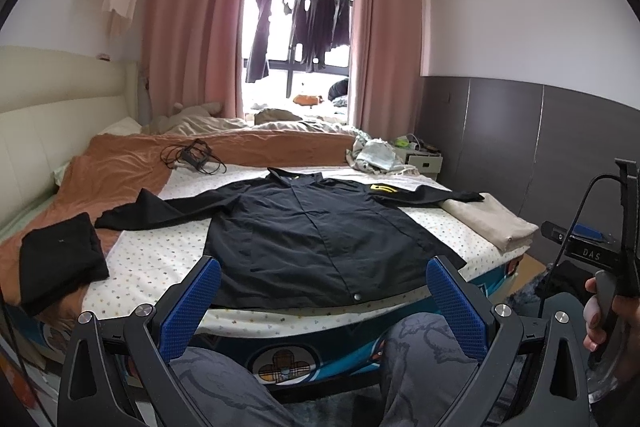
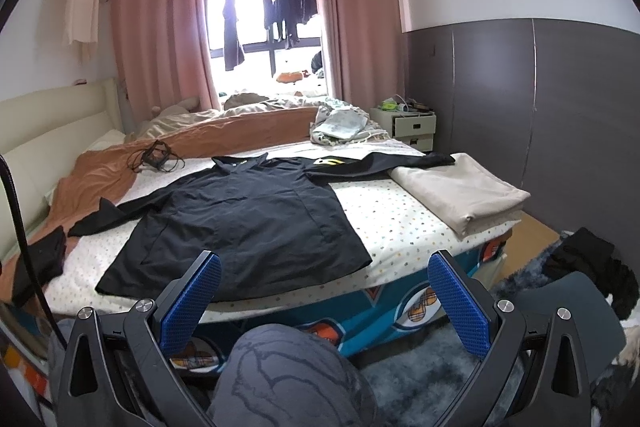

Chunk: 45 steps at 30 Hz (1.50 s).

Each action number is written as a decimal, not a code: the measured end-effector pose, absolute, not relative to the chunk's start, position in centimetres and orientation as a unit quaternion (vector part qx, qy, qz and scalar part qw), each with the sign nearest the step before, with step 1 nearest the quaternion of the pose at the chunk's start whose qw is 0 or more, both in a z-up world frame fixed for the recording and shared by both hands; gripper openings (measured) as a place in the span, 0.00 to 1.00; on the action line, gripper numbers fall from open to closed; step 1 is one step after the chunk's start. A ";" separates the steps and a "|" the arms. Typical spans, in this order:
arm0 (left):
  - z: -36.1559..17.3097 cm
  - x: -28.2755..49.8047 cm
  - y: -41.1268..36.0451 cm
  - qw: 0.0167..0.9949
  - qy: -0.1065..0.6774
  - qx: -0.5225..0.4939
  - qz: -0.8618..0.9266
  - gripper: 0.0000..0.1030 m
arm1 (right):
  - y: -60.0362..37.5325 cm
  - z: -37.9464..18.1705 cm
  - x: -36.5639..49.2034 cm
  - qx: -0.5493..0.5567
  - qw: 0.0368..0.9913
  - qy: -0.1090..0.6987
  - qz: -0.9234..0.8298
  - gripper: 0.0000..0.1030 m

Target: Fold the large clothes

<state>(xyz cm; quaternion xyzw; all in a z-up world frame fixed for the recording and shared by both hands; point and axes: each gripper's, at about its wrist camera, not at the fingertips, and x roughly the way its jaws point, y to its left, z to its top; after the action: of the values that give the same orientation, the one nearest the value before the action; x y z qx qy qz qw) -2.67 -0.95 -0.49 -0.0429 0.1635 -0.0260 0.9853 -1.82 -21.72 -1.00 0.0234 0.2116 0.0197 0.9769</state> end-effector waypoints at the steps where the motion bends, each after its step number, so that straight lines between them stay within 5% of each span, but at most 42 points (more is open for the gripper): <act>1: -0.5 -2.6 -1.0 0.985 0.164 -0.043 -0.025 1.00 | -21.5 -1.0 -1.9 0.023 0.977 0.211 0.020 1.00; 28: -0.9 -3.0 0.9 0.984 0.166 -0.062 -0.013 1.00 | -20.6 -0.3 -2.1 0.018 0.977 0.214 0.017 1.00; 45: -1.8 2.8 5.5 0.977 0.196 -0.073 0.029 1.00 | -15.3 -1.8 6.4 0.027 0.969 0.239 0.061 1.00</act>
<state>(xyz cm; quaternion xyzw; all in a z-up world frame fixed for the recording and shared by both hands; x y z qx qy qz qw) 2.80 5.51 -1.76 -0.0732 0.1964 0.0287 0.9774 6.43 -15.30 -1.76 0.0270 0.2394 0.0614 0.9686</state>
